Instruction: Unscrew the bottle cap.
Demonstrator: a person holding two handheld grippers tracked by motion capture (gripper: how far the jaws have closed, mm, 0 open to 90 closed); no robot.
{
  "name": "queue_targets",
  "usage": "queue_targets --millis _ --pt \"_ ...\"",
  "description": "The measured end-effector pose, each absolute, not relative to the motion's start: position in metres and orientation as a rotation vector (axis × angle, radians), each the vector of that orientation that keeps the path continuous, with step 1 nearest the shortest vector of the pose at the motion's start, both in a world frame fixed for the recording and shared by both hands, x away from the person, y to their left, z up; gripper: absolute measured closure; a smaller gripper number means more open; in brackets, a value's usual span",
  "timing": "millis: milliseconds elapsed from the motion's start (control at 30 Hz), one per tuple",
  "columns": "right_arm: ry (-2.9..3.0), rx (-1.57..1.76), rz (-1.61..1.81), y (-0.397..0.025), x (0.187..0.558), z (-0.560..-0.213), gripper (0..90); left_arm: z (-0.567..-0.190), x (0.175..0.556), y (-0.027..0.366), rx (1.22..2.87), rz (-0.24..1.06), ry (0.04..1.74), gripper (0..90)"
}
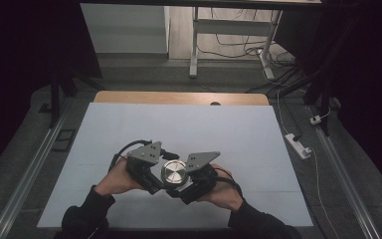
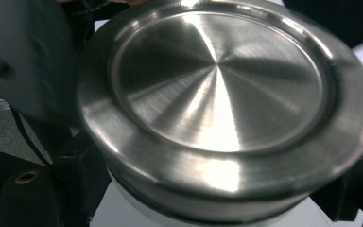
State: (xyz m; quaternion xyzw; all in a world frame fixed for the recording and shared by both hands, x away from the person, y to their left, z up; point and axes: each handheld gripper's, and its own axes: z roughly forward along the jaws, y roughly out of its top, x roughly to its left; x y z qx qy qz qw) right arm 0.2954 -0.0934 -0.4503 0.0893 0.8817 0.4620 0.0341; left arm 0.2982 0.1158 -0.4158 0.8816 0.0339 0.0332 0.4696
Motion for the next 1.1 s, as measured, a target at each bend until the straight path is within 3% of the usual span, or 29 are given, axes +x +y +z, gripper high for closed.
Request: queue_targets --millis 233,400,533,700,833,1100 --pt "2.656 0.384 1.418 -0.098 0.301 -0.449 14.9 -0.417 0.299 0.108 2.086 0.140 0.295 20.4" --pt "2.585 0.500 1.378 -0.102 0.306 -0.450 14.9 -0.415 0.288 0.087 2.091 0.315 0.517 20.4" --pt "2.537 0.538 1.338 -0.102 0.307 -0.451 14.9 -0.413 0.279 0.076 2.093 0.436 0.592 20.4" --pt "2.535 0.539 1.350 -0.103 0.306 -0.450 14.9 -0.409 0.284 0.082 2.081 0.338 0.562 19.3" --pt "2.573 0.498 1.372 -0.102 0.305 -0.450 14.9 -0.399 0.289 0.099 2.050 0.236 0.471 8.0" --pt "2.676 0.339 1.452 -0.097 0.298 -0.448 14.9 -0.402 0.295 0.126 2.091 0.084 0.165 10.0"
